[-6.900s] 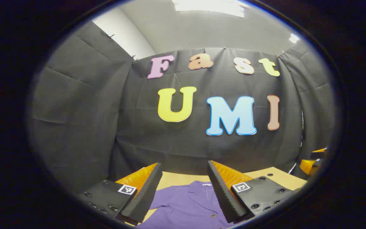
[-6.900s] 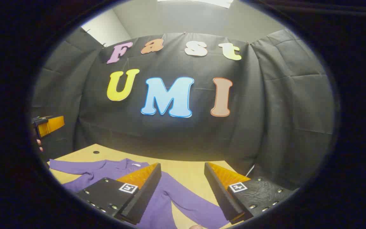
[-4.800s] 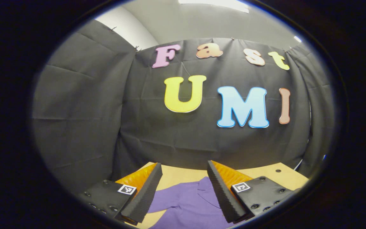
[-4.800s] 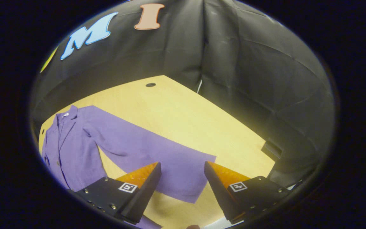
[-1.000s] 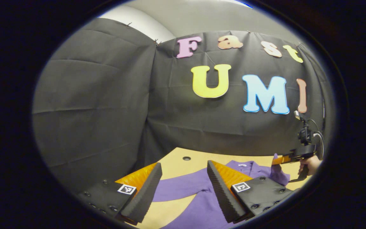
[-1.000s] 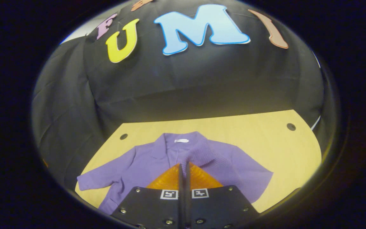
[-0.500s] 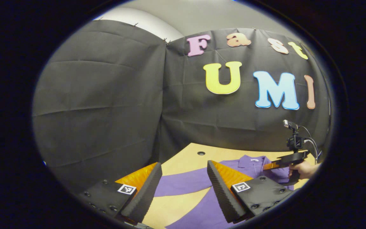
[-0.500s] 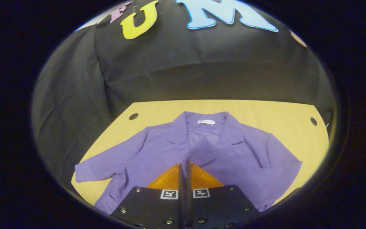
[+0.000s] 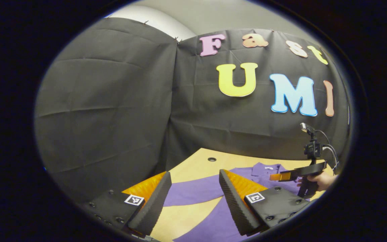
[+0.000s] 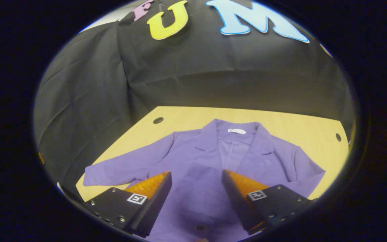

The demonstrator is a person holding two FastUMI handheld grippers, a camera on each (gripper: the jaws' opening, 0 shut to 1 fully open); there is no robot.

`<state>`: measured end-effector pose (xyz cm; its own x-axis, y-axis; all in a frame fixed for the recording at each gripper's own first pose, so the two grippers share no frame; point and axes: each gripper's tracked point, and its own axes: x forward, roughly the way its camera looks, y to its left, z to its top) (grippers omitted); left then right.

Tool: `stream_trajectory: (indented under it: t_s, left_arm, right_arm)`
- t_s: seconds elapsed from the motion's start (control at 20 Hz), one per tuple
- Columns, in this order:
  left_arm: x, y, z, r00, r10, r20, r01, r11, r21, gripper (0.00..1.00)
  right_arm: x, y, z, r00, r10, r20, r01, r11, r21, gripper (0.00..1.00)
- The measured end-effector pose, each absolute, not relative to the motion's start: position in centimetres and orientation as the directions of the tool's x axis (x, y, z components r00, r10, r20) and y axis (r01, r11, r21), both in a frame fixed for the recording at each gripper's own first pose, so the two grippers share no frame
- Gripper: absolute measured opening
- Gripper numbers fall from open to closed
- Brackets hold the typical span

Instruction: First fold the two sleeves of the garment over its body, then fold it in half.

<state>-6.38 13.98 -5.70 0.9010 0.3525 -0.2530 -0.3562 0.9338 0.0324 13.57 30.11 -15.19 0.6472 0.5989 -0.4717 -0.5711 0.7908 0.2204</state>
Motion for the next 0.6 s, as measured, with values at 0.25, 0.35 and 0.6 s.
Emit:
stream_trajectory:
  t_s: [0.25, 0.35, 0.6]
  left_arm:
    - [-5.9, 15.0, -6.9, 0.891, 0.366, -0.269, -0.372, 0.928, 0.032, 0.96]
    - [-6.1, 16.0, -7.8, 0.872, 0.397, -0.286, -0.403, 0.914, 0.041, 0.96]
    - [-7.0, 19.6, -10.5, 0.791, 0.503, -0.349, -0.520, 0.853, 0.051, 0.96]
  right_arm:
    - [12.2, 28.6, -12.1, 0.692, 0.586, -0.422, -0.545, 0.807, 0.228, 0.94]
    - [11.2, 28.2, -10.8, 0.703, 0.584, -0.407, -0.533, 0.810, 0.243, 0.94]
    - [8.0, 26.4, -7.3, 0.747, 0.550, -0.372, -0.512, 0.834, 0.205, 0.93]
